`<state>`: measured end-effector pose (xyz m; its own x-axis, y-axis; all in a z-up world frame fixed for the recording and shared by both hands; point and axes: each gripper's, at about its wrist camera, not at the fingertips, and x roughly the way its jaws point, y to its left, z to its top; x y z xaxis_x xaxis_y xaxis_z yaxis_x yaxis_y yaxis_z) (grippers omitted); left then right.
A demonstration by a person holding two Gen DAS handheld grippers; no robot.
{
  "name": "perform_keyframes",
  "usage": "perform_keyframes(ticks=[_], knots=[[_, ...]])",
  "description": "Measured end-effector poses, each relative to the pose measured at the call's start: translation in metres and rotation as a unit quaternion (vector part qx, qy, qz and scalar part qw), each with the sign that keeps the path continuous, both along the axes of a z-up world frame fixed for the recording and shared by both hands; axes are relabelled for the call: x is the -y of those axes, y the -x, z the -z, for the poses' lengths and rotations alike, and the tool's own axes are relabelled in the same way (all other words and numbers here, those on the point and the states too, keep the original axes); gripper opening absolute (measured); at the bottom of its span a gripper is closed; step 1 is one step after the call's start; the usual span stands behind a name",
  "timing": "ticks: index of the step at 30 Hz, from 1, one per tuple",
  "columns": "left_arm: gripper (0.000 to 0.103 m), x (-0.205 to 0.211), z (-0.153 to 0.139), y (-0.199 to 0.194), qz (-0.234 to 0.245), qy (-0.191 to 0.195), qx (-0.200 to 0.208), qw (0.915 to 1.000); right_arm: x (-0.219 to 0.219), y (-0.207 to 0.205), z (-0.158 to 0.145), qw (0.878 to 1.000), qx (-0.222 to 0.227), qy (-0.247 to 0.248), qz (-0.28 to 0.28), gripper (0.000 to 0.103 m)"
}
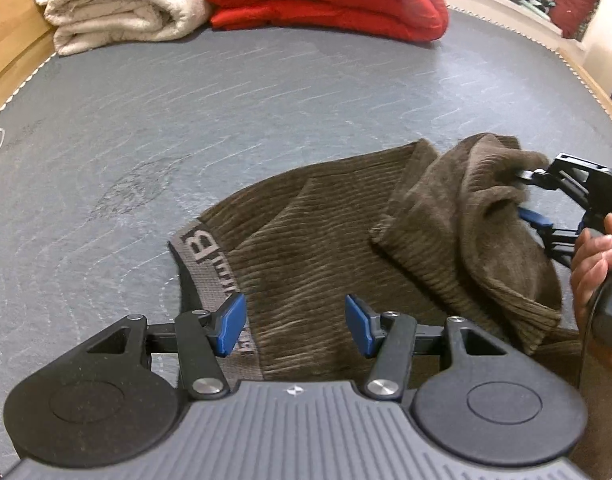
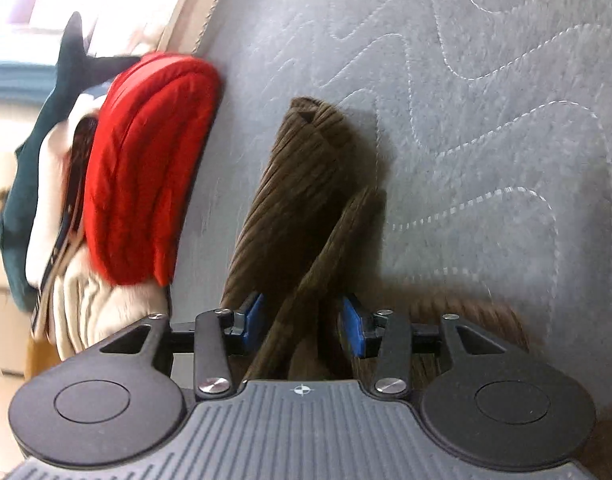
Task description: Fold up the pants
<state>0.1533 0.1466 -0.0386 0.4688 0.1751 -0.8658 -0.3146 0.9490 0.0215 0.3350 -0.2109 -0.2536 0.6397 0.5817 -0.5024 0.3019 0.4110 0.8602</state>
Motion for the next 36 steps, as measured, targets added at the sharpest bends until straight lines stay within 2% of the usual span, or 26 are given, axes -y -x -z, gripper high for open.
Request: perform_keyframes(ticks=[2, 4, 5, 7, 10, 14, 16, 18, 19, 22, 24, 25, 26, 27, 28, 29, 30, 32, 34, 36], knots=[[0.061, -0.006, 0.001, -0.001, -0.006, 0.002, 0.002, 1.0, 0.003, -0.008, 0.004, 1.0, 0.0, 0.006, 0.008, 0.043], [0.061, -0.008, 0.002, -0.003, -0.01, 0.002, 0.0, 1.0, 0.007, -0.014, 0.007, 1.0, 0.004, 0.014, 0.009, 0.023], [0.061, -0.009, 0.002, -0.004, -0.011, 0.005, 0.001, 0.9999, 0.008, -0.017, 0.007, 1.0, 0.007, 0.017, 0.007, 0.008], [0.061, -0.007, 0.0, -0.006, -0.012, 0.008, 0.005, 0.9999, 0.007, -0.021, 0.002, 0.999, 0.019, 0.029, 0.003, 0.007], [0.061, 0.0, -0.003, -0.011, -0.009, 0.009, 0.012, 0.9998, 0.006, -0.027, -0.028, 0.995, 0.07, 0.071, -0.013, 0.007], [0.06, 0.012, -0.005, -0.017, -0.001, 0.01, 0.02, 0.9997, 0.034, -0.023, -0.096, 0.979, 0.184, 0.088, 0.004, 0.006], [0.06, 0.02, -0.006, -0.02, 0.008, 0.005, 0.028, 0.9996, 0.068, -0.008, -0.138, 0.96, 0.24, 0.129, 0.069, 0.005], [0.06, 0.029, -0.006, -0.023, 0.017, 0.002, 0.034, 0.9993, 0.116, 0.012, -0.161, 0.936, 0.259, 0.165, 0.17, 0.005], [0.06, 0.034, -0.007, -0.024, 0.023, 0.008, 0.039, 0.9989, 0.149, 0.025, -0.166, 0.921, 0.259, 0.178, 0.231, 0.005], [0.06, 0.056, -0.007, -0.03, 0.062, 0.026, 0.052, 0.9964, 0.227, 0.053, -0.155, 0.871, 0.21, 0.272, 0.35, 0.005], [0.061, 0.074, -0.005, -0.036, 0.105, 0.043, 0.058, 0.9919, 0.269, 0.06, -0.132, 0.862, 0.15, 0.303, 0.378, 0.005], [0.061, 0.083, -0.003, -0.04, 0.126, 0.053, 0.059, 0.9888, 0.29, 0.064, -0.116, 0.861, 0.114, 0.311, 0.387, 0.005], [0.062, 0.093, 0.001, -0.044, 0.147, 0.062, 0.059, 0.9854, 0.307, 0.065, -0.098, 0.866, 0.086, 0.309, 0.384, 0.006], [0.062, 0.104, 0.006, -0.05, 0.169, 0.071, 0.057, 0.9815, 0.32, 0.064, -0.081, 0.878, 0.063, 0.299, 0.369, 0.007], [0.062, 0.112, 0.011, -0.054, 0.185, 0.077, 0.055, 0.9782, 0.332, 0.06, -0.063, 0.895, 0.032, 0.288, 0.34, 0.009], [0.062, 0.122, 0.018, -0.06, 0.204, 0.085, 0.055, 0.9738, 0.34, 0.057, -0.05, 0.903, 0.011, 0.284, 0.322, 0.009], [0.062, 0.131, 0.024, -0.064, 0.219, 0.088, 0.054, 0.9702, 0.346, 0.058, -0.04, 0.906, -0.001, 0.281, 0.315, 0.009], [0.062, 0.146, 0.036, -0.071, 0.243, 0.083, 0.052, 0.9651, 0.357, 0.059, -0.03, 0.909, -0.004, 0.272, 0.315, 0.011], [0.062, 0.157, 0.047, -0.076, 0.259, 0.079, 0.058, 0.9608, 0.372, 0.062, -0.021, 0.917, -0.004, 0.247, 0.312, 0.018], [0.062, 0.166, 0.059, -0.081, 0.274, 0.063, 0.057, 0.958, 0.381, 0.065, -0.02, 0.922, 0.014, 0.218, 0.321, 0.036]])
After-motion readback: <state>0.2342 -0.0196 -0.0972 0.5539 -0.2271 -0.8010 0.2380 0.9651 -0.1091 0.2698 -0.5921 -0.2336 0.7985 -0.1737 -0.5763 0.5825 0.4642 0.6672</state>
